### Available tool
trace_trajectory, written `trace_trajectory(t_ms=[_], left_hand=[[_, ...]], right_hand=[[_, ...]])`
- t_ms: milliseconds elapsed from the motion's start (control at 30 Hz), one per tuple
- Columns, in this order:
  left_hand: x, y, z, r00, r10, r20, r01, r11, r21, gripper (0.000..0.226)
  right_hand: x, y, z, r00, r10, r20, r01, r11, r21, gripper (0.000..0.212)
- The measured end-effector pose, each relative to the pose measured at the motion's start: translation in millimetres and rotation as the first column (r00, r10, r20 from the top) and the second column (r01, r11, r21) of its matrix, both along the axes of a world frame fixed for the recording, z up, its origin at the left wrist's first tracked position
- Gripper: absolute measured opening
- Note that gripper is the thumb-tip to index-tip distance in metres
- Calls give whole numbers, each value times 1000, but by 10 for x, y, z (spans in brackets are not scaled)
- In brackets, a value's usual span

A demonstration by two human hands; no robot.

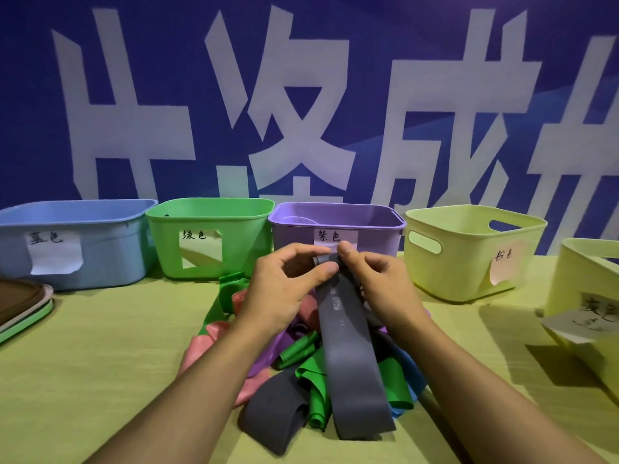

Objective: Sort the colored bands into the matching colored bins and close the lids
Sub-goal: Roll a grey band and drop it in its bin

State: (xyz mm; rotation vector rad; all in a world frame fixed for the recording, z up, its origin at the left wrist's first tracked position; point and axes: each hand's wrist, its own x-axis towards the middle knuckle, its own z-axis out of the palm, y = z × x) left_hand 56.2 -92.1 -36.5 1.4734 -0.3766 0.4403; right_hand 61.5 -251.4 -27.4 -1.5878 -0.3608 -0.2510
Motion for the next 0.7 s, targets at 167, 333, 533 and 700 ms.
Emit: trace_trajectory(t_ms=[167, 333, 533, 700], left_hand=[[3, -1, -11, 1000, 6, -14, -6, 1000, 7, 28], [43, -6, -42, 997, 74, -2, -74, 995, 73, 38], [54, 3, -46, 991, 114, -66, -110, 992, 58, 41], [57, -18, -67, 992, 105, -76, -97, 990, 99, 40]], right_hand=[[38, 2, -35, 1000, -11, 24, 10, 1000, 6, 40], [75, 8, -54, 997, 7, 79, -9, 1000, 26, 29], [157, -7, -127, 981, 51, 186, -51, 999, -4, 21], [158, 3, -154, 977, 84, 196, -81, 996, -25, 20]])
